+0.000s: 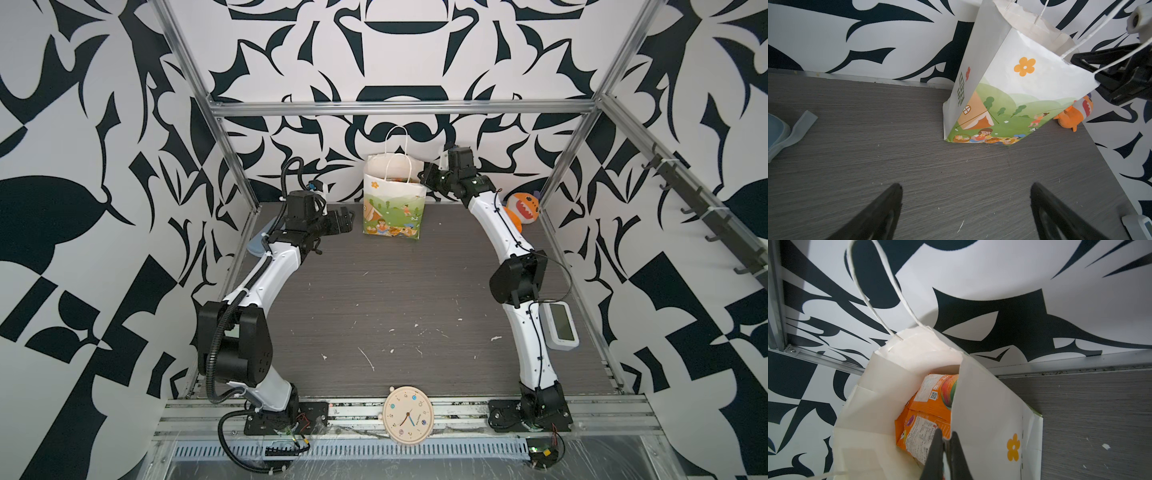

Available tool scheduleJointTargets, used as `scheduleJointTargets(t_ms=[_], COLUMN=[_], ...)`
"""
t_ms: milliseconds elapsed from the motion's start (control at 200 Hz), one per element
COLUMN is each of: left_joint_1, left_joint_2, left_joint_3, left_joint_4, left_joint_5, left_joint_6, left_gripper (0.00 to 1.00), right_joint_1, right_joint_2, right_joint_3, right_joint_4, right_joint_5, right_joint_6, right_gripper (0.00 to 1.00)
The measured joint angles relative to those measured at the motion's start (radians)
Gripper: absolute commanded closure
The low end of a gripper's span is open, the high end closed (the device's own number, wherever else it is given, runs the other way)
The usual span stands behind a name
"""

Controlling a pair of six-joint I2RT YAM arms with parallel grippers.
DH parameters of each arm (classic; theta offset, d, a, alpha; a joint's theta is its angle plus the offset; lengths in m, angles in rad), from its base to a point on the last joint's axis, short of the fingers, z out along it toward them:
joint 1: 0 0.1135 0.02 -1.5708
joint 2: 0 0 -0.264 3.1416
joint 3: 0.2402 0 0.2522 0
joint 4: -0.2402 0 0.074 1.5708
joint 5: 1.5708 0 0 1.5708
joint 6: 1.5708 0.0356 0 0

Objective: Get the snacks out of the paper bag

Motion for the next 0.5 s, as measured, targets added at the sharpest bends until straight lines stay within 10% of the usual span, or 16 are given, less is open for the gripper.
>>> scheduleJointTargets(t_ms=[500], left_joint_1=[0.0], left_joint_2=[-0.014], left_joint_3=[0.0], left_joint_4=[-0.003], left_joint_5=[-0.034], left_joint_6=[0.009], left_gripper=[0.01], right_joint_1=[0.019], right_joint_2=[0.0], right_joint_3=[0.0], right_joint_4=[-0.01], right_joint_5=[0.029], right_joint_6=[0.025], right_gripper=[1.0])
